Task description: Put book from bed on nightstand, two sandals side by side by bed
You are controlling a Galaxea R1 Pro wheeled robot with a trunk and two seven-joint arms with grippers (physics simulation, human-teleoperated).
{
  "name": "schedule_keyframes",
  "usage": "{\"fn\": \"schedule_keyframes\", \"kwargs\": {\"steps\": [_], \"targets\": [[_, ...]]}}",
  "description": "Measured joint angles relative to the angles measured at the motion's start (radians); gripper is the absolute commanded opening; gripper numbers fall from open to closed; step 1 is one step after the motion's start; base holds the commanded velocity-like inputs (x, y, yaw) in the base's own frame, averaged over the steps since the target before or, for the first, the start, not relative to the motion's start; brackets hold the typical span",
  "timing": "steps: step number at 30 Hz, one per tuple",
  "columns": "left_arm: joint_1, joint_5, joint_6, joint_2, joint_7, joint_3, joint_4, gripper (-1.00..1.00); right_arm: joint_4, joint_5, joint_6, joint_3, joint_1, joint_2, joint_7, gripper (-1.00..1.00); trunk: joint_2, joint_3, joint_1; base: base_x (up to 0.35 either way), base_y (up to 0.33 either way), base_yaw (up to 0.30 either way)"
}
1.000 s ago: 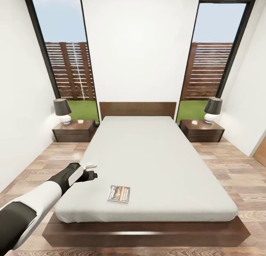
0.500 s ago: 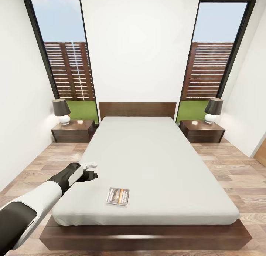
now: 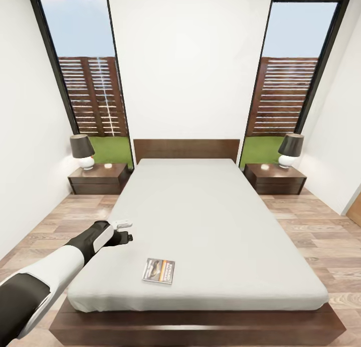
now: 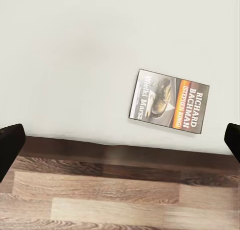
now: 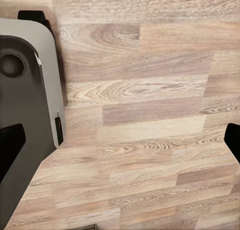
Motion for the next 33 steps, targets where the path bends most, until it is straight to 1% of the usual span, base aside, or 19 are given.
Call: {"fn": "schedule_keyframes", "kwargs": {"steps": [14,19,33], "targets": [[0.000,-0.001,-0.001,-0.010,-0.003,-0.002,-0.006,1.00,0.000,0.000,0.000,0.000,0.000,0.000,0.000,1.00,0.000,0.000,0.000,0.108,-0.093,0.000],[0.001,-0.001,0.000,-0.019,-0.001,-0.003,-0.014,1.00,0.000,0.000,0.000,0.000,0.000,0.000,0.000,1.00,0.000,0.000,0.000,0.028,-0.027,0.000],[0.000,-0.002,0.009,-0.024,-0.008,-0.005,-0.018,1.00,0.001,0.000,-0.001,-0.001,0.000,0.000,0.000,1.00,0.000,0.000,0.000,0.033,-0.006,0.000]]}}
